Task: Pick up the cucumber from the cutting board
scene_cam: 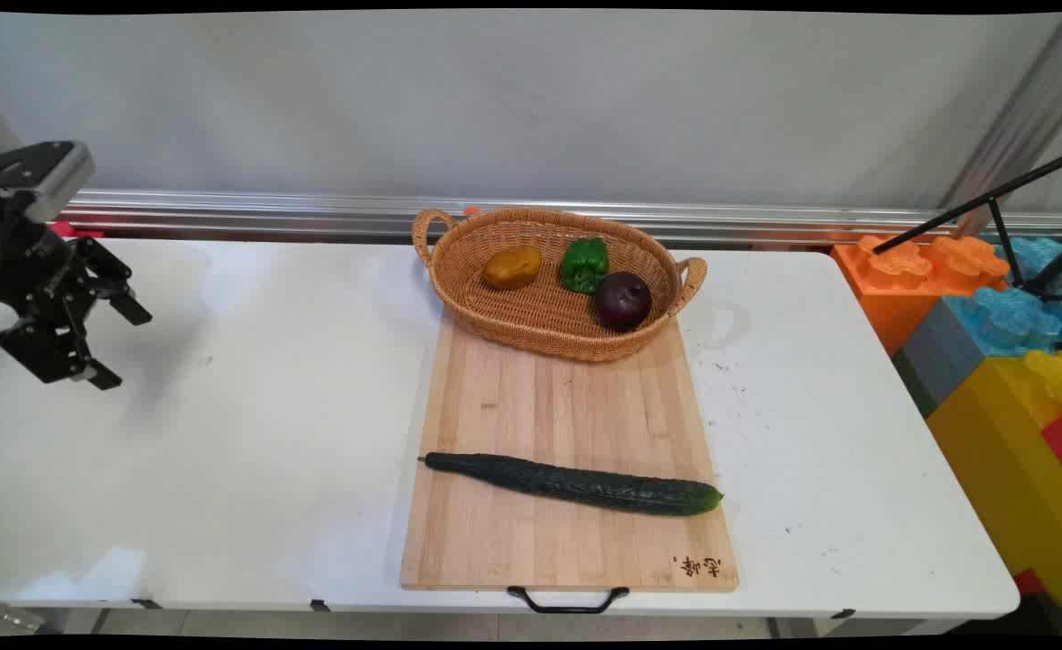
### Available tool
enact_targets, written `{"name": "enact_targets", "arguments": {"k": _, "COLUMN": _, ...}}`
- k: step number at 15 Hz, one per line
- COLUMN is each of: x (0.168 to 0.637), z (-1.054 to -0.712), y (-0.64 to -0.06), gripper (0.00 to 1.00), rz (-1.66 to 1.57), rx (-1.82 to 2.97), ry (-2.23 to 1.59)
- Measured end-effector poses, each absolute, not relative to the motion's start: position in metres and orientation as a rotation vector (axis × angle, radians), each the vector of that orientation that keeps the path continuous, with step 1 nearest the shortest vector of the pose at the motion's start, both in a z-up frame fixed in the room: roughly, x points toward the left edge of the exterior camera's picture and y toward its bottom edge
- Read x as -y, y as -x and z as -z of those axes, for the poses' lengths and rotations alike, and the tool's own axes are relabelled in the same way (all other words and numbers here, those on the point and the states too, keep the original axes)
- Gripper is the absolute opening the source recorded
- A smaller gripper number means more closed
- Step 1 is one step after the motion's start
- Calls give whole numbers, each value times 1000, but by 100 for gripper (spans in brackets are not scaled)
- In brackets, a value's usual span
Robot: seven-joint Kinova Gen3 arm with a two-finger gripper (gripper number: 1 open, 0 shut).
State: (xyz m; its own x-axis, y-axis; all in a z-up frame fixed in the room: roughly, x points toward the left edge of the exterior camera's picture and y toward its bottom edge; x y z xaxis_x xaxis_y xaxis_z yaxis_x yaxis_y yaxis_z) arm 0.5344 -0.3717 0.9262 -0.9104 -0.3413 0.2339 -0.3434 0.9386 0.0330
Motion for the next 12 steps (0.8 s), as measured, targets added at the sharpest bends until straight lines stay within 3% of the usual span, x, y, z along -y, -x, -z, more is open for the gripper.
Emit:
{"name": "enact_targets", "arguments": {"k": 5, "x": 369, "z": -919, "y": -514, "gripper": 100, "rz": 4, "rx": 2782, "ry": -464}}
{"name": "enact_targets", "arguments": {"k": 12, "x": 375, "z": -916, "y": -413, "gripper": 100, "rz": 17, "rx": 2638, "ry": -417}}
